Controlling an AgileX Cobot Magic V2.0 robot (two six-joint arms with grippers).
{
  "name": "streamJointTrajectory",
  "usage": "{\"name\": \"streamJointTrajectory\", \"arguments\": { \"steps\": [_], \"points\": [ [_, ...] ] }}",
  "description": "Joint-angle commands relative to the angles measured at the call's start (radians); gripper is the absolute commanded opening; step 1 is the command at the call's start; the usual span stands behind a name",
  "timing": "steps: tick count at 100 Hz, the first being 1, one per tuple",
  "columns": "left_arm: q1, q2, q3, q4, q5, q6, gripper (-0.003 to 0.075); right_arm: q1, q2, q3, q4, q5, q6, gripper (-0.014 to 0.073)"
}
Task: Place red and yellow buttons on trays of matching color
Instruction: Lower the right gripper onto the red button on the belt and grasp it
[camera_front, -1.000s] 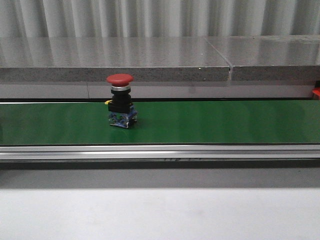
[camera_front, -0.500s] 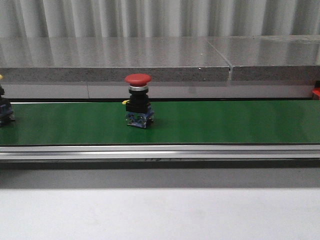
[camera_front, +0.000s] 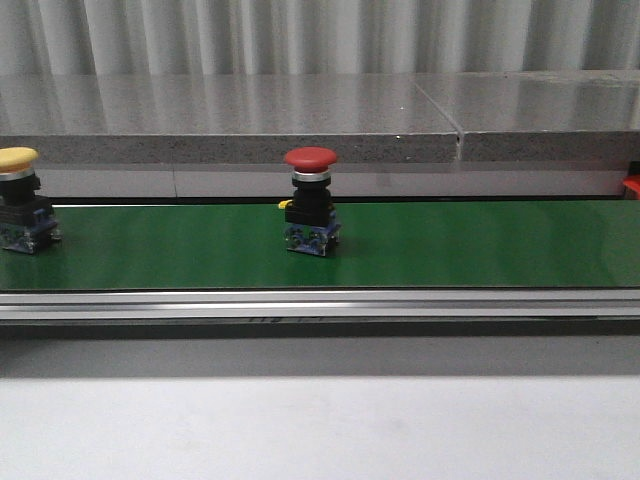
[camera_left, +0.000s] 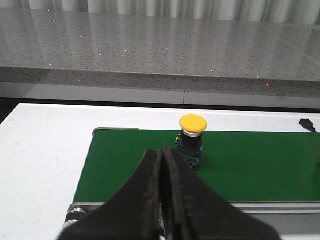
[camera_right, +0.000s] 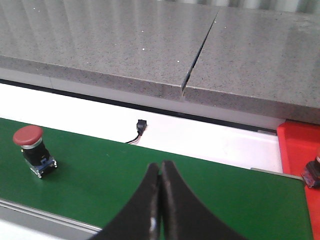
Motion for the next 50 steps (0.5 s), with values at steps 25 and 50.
{"name": "streamJointTrajectory", "arguments": {
  "steps": [25,50],
  "points": [
    [-0.007,0.011,-0.024,0.0,-0.07,0.002,-0.0021,-0.001,0.002,-0.025,0.029,-0.045,-0.003,-0.0068],
    [-0.007,0.011,-0.024,0.0,-0.07,0.002,-0.0021,-0.001,0.002,-0.025,0.043,0.013,-0.003,0.01]
  ]
}}
